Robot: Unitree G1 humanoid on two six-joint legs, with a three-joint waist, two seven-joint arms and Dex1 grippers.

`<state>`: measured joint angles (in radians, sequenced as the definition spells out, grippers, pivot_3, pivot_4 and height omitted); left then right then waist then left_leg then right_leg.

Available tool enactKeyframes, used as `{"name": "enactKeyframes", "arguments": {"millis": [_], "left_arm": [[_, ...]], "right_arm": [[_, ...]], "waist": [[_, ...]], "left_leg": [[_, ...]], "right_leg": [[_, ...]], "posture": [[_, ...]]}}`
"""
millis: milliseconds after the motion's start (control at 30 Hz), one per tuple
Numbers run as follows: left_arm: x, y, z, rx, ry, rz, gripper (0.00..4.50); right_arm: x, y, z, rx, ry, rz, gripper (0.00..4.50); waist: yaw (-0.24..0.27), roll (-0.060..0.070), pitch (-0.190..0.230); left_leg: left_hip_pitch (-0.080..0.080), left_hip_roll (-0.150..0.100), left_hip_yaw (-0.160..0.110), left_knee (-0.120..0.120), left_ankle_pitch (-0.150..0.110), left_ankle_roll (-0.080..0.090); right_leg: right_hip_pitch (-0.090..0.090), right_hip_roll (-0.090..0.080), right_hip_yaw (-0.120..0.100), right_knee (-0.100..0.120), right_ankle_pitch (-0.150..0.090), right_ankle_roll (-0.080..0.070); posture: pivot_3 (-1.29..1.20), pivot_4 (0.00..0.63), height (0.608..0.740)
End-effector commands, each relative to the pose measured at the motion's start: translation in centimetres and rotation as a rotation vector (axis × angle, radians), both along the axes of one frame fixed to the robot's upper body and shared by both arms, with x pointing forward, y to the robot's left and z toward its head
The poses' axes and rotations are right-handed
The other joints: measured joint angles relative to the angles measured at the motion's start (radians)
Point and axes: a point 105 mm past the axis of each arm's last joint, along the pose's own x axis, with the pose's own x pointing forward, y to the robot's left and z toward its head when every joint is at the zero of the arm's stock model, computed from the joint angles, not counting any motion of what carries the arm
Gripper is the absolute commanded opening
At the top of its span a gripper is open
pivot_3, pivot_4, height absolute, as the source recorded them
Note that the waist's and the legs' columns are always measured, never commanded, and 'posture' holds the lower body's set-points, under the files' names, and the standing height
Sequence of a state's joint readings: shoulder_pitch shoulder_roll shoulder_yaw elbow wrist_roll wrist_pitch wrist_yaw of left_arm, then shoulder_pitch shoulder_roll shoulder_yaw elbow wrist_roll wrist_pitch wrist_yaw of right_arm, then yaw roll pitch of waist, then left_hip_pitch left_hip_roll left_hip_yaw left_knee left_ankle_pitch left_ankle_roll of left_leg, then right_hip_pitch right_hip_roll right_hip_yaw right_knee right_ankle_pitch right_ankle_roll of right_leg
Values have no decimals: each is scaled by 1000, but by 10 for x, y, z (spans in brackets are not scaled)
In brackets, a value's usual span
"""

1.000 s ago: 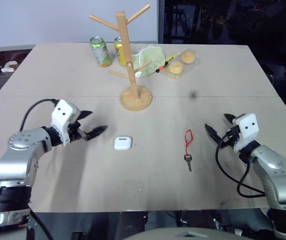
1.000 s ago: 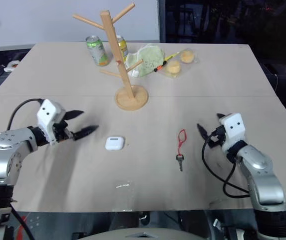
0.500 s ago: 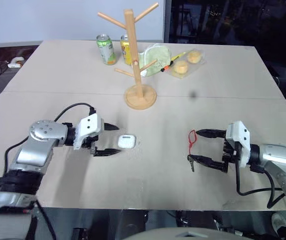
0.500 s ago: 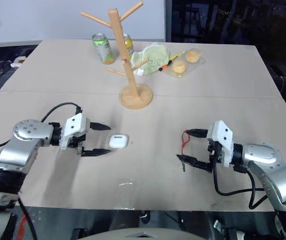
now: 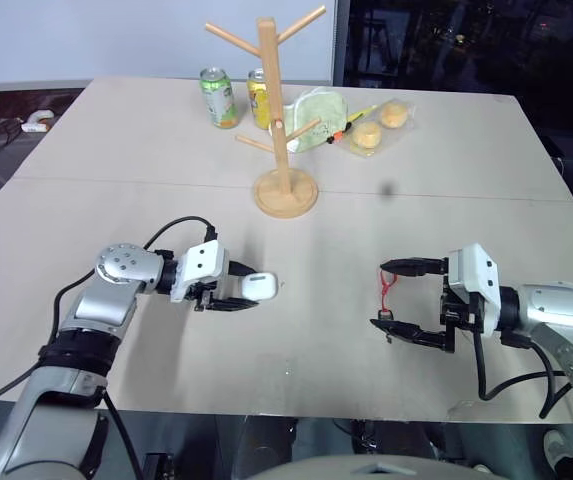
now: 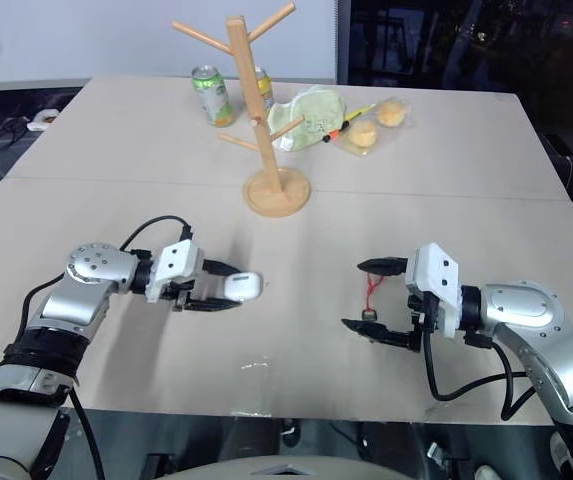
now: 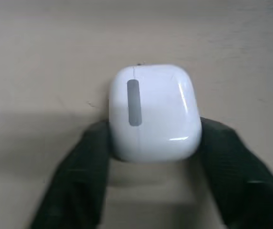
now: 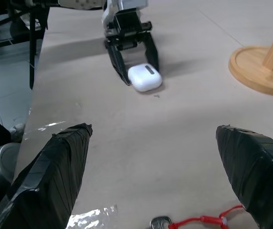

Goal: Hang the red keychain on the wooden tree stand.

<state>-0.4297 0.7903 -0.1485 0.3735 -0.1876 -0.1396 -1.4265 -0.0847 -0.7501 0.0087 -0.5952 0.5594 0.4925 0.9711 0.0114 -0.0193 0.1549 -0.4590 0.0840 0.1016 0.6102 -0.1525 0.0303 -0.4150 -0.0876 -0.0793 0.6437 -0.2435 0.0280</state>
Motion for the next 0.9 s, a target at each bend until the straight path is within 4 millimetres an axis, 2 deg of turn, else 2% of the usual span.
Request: {"name": "enactKeyframes", "arguments": {"millis": [33,267,400,533,633,767,833,900], "left_arm": [[2,4,-3,14,4,20,2022],[13,8,9,-51,-3,134,2022],[36,23,37,-165,-38,351,2022],[68,60,77,-315,-166,674,2022],[88,98,92,-347,-304,942,2022],[100,147,92,-350,-397,1275,2022],[102,166,86,-349,-409,1416,2022],[101,176,78,-356,-390,1502,2022]], "right_arm": [[-4,3,13,9,-61,28,4500],[0,12,20,37,-81,49,4500],[1,17,26,57,-99,56,4500],[2,25,36,103,-123,57,4500],[5,28,40,119,-143,55,4500],[10,33,46,139,-165,53,4500],[12,35,46,143,-169,51,4500],[14,35,46,142,-171,46,4500]], "waist": [[0,0,0],[1,0,0],[1,0,0],[1,0,0],[1,-1,0],[1,-1,0],[2,-2,0],[2,-6,1]], "left_leg": [[0,0,0,0,0,0],[0,0,-2,2,0,0],[-1,0,-4,4,0,0],[-3,0,-4,5,2,3],[-3,0,-5,5,3,5],[-3,-1,-1,5,3,5],[-3,-1,0,6,3,5],[-3,-1,0,7,3,5]], "right_leg": [[0,0,0,0,0,0],[1,0,-2,1,0,0],[1,0,-3,3,0,0],[1,1,-4,3,0,0],[1,1,-4,4,2,3],[1,2,-4,5,2,4],[1,2,-4,7,2,4],[1,2,-4,8,2,4]], "posture": [[0,150,740],[0,150,740],[0,150,740],[0,150,740],[0,150,740],[0,150,740],[0,150,740],[0,150,740]]}}
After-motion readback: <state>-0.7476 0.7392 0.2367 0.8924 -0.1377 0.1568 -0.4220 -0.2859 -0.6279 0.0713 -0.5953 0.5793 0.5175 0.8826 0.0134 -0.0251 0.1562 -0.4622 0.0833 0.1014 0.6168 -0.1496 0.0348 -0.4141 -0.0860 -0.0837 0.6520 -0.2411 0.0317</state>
